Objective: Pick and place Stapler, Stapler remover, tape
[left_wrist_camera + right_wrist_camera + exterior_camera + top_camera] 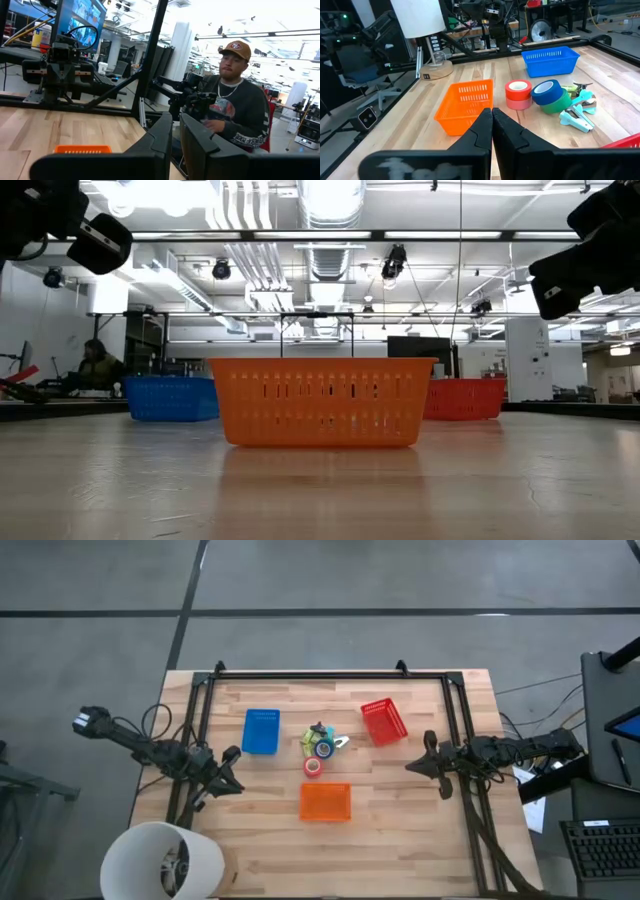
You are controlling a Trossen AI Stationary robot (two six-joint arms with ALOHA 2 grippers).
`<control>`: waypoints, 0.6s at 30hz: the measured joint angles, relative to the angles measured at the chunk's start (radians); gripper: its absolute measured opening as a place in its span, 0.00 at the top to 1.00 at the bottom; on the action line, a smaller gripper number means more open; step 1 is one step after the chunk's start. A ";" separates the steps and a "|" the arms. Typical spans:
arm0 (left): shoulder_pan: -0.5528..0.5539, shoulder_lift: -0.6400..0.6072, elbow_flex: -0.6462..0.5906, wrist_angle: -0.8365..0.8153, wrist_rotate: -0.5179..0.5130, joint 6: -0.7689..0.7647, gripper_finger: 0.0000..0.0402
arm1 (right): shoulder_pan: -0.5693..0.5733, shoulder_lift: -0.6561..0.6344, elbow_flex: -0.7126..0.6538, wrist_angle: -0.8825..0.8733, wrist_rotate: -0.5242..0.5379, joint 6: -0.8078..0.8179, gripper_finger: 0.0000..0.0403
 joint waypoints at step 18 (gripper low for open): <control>0.000 0.000 0.000 0.000 0.000 0.000 0.90 | 0.000 -0.001 0.000 0.054 0.002 -0.021 0.98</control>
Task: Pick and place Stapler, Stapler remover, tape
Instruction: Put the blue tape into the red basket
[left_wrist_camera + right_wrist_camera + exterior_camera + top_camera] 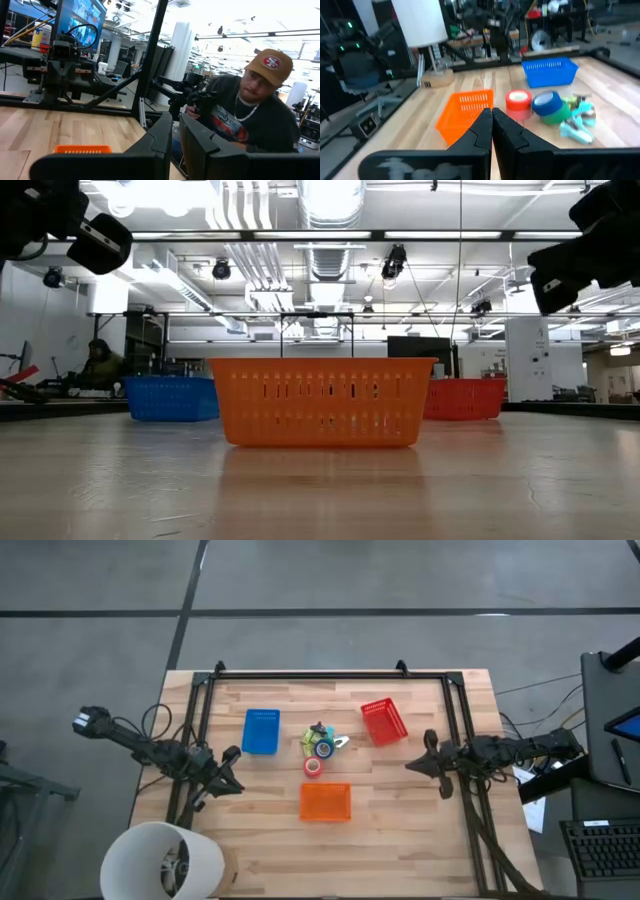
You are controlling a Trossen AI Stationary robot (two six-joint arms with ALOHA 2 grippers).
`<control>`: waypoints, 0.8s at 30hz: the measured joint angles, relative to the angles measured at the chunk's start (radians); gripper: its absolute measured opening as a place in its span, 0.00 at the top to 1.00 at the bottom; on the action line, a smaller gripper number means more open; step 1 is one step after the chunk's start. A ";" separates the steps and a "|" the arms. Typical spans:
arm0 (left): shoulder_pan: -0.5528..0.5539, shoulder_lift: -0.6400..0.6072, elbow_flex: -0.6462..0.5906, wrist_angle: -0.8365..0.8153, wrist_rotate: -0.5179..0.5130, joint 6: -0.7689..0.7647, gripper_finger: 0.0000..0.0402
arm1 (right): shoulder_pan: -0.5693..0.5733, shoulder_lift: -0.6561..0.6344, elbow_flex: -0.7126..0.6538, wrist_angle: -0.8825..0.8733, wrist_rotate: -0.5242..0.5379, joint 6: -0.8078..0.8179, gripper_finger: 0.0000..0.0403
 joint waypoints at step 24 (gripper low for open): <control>0.000 0.000 0.000 0.000 0.000 0.000 0.90 | 0.000 0.445 0.058 0.521 0.163 0.077 0.98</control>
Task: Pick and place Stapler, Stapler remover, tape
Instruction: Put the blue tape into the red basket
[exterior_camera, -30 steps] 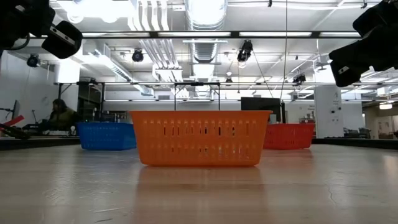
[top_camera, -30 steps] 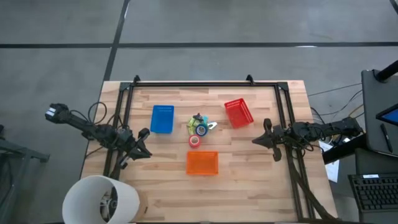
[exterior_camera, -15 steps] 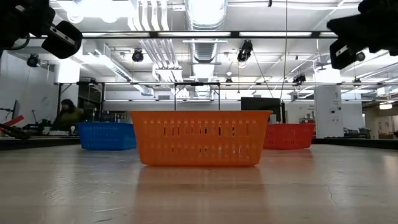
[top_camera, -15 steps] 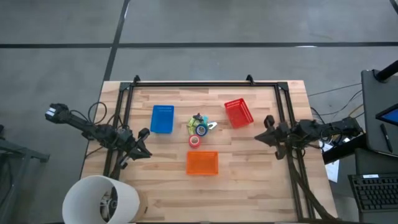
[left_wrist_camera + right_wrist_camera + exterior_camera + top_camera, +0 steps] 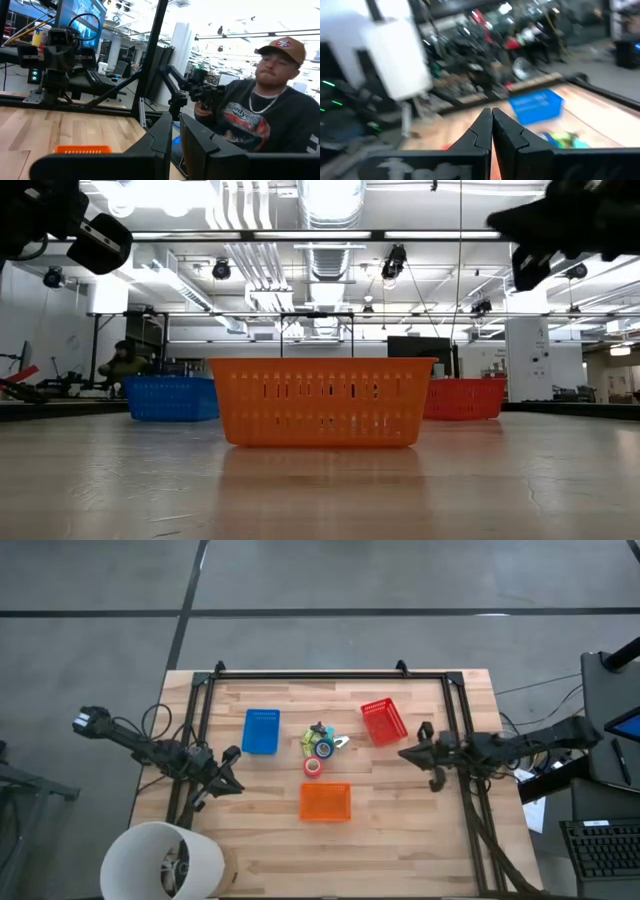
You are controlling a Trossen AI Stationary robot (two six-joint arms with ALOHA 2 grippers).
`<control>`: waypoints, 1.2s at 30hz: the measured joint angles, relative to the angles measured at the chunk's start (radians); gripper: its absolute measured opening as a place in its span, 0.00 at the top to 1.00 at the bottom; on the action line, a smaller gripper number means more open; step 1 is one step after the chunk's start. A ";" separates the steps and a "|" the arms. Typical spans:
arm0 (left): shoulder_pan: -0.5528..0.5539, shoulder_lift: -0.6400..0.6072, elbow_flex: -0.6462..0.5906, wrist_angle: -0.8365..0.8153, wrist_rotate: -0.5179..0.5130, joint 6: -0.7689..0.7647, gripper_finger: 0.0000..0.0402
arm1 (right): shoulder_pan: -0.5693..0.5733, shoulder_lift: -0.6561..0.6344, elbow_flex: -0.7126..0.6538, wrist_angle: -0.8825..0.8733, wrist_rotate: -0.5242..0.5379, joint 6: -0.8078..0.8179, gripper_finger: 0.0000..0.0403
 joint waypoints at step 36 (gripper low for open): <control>0.000 0.000 0.000 0.000 0.000 0.000 0.90 | -0.166 1.296 1.003 -0.522 0.206 -0.101 0.52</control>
